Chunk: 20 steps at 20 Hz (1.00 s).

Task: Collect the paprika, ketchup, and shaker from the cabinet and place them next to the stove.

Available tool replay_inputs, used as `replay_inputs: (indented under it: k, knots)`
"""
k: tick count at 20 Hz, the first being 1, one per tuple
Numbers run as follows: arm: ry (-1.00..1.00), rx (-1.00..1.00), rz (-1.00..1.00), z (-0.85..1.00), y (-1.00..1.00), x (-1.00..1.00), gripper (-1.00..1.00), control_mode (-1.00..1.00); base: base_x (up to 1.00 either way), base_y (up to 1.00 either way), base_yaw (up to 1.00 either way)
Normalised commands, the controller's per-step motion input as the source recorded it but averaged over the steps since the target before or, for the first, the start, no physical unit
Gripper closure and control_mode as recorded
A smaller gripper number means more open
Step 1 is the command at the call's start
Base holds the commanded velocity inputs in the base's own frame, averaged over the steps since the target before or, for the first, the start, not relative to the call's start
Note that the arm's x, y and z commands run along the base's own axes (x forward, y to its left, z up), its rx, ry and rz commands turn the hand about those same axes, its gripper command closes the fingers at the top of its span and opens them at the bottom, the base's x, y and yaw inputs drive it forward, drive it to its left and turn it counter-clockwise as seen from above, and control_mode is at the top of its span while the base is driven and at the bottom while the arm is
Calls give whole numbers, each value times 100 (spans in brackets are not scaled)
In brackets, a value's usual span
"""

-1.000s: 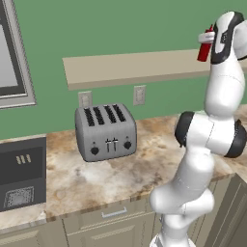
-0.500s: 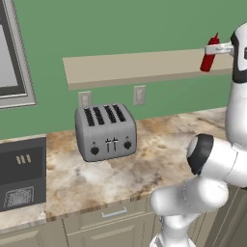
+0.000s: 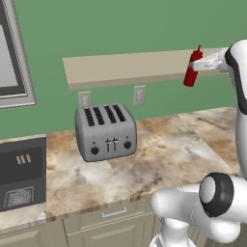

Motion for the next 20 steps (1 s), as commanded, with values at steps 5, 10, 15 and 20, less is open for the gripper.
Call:
replay_inputs:
  k: [5, 10, 15, 20]
  knots:
    - [0, 0, 23, -29, 80, -51, 100, -100, 0, 0, 0]
    - [-3, 0, 24, -27, 66, -48, 100, -100, 0, 0, 0]
    - [-13, -1, 28, -22, 38, -67, 100, -100, 0, 0, 0]
    - [-18, 0, 29, -15, 17, -77, 100, -100, 0, 0, 0]
